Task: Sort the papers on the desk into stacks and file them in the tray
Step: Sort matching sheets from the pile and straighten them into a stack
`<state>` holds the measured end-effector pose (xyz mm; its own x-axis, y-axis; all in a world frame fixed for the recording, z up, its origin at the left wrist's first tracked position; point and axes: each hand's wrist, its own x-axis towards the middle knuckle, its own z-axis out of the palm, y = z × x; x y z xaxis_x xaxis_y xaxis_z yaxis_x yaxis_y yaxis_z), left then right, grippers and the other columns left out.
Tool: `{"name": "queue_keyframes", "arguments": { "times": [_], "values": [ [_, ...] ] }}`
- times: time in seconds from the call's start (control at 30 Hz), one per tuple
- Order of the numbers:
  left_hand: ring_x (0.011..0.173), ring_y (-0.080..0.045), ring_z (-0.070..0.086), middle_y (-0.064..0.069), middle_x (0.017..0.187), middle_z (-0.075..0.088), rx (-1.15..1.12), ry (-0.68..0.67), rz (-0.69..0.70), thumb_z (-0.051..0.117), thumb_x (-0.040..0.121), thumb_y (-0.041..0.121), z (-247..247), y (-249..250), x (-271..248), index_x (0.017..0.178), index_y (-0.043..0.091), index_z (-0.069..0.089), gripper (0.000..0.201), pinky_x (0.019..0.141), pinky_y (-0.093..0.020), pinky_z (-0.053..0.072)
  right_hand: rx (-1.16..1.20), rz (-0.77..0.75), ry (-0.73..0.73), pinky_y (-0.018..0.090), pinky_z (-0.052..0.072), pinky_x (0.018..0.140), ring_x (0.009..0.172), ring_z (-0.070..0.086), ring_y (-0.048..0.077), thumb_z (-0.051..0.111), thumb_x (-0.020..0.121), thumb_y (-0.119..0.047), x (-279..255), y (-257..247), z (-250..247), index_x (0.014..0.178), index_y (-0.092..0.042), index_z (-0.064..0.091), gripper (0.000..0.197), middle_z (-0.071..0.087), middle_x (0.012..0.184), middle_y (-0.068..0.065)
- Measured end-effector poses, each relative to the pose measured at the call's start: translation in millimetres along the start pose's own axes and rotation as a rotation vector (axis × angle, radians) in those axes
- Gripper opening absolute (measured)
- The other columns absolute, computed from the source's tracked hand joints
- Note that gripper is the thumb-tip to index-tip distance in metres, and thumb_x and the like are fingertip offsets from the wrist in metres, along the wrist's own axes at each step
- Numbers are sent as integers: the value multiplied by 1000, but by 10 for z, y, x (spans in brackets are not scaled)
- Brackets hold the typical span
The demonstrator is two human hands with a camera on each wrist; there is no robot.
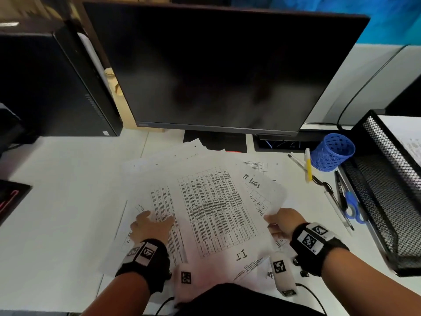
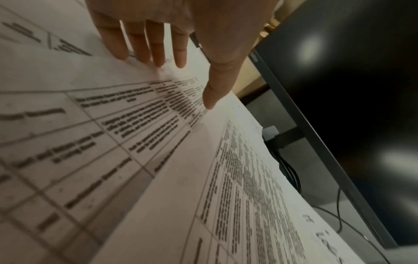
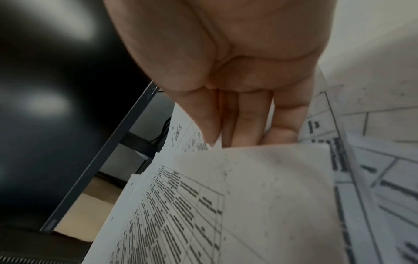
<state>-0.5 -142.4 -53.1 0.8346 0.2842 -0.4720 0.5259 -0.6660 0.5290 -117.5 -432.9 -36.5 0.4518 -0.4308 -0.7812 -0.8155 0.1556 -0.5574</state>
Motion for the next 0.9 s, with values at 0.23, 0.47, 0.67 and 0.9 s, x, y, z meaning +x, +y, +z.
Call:
{"name": "queue_keyframes", "arguments": {
  "times": [0.23, 0.47, 0.67, 0.9],
  "values": [
    [121, -35, 47, -14, 133, 49, -60, -80, 5, 76, 71, 42, -1, -42, 157, 135, 19, 39, 77, 102, -41, 39, -80, -43, -35, 29, 52, 52, 52, 57, 22, 66, 84, -7, 14, 132, 110, 91, 3, 61, 13, 60, 66, 14],
    [119, -31, 45, -10, 127, 53, 91, -58, 4, 81, 55, 57, 152, -5, 148, 124, 22, 40, 88, 100, -43, 38, -236, -158, 1, 26, 52, 53, 53, 64, 17, 77, 76, -18, -104, 66, 207, 90, -7, 65, 21, 69, 67, 9],
    [119, -31, 42, -8, 126, 53, 285, -110, 80, 72, 68, 57, 159, 39, 84, 127, 18, 44, 76, 99, -45, 32, -322, -228, 69, 20, 48, 51, 50, 58, 13, 70, 82, -29, -203, 49, 219, 74, -7, 64, 25, 65, 58, 5],
    [112, -28, 55, -5, 124, 59, -32, -99, 179, 64, 86, 28, -61, -5, 200, 122, 12, 55, 41, 101, -37, 38, -185, -180, 195, 47, 56, 81, 73, 70, 35, 67, 86, -26, -52, 70, 103, 82, 5, 63, 31, 71, 74, 21]
  ]
}}
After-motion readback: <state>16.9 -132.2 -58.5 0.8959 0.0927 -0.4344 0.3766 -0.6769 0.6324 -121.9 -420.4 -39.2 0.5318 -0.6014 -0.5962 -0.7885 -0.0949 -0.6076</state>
